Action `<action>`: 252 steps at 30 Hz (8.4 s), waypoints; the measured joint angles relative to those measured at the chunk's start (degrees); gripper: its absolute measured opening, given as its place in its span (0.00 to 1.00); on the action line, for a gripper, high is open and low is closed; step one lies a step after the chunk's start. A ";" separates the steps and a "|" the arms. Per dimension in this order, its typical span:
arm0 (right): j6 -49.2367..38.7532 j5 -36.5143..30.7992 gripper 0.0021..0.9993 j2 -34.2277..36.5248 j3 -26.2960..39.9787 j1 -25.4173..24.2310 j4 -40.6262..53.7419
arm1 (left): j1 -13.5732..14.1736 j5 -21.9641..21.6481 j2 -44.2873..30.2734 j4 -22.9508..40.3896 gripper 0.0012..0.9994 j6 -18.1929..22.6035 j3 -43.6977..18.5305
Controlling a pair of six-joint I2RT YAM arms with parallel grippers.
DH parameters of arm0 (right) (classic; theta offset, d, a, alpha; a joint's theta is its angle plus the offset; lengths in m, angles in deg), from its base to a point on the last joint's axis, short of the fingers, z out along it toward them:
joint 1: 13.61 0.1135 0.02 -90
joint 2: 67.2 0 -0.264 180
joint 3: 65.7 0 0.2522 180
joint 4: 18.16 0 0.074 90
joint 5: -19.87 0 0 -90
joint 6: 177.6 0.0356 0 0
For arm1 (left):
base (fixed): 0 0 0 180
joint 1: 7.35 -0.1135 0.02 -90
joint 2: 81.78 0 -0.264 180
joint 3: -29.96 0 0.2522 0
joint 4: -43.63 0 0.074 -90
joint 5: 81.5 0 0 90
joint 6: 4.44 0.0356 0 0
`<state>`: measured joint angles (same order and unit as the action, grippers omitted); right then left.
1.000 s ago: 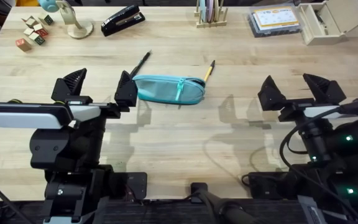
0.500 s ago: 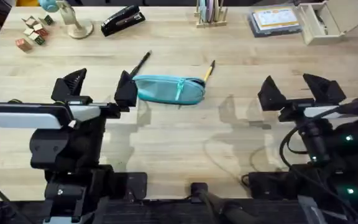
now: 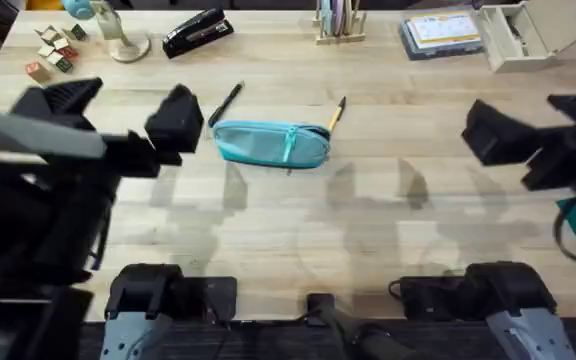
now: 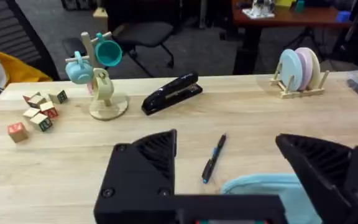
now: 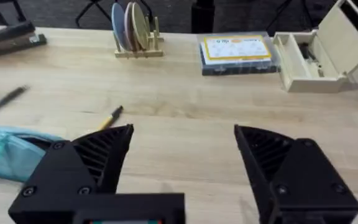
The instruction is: Unzip the bag, pick up the pens from the table one at a time and place them inside, then zip the bag closed.
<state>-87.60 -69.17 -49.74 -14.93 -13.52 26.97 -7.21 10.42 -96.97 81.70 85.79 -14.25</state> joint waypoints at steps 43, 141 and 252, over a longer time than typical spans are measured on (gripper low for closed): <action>0.43 2.99 1.00 16.75 15.35 0.00 8.94 | -0.14 13.70 -31.29 26.05 0.99 54.83 -18.70; 21.17 20.53 1.00 39.38 15.39 30.95 -5.62 | -18.10 59.14 -77.82 13.97 0.04 81.68 -18.78; 50.99 -6.95 0.03 67.68 15.46 48.48 -33.16 | -18.08 59.16 -77.82 13.81 0.04 81.68 -18.78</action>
<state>-36.61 -76.12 17.94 0.53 34.96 -6.19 -25.28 69.58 -174.79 95.52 167.46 -33.03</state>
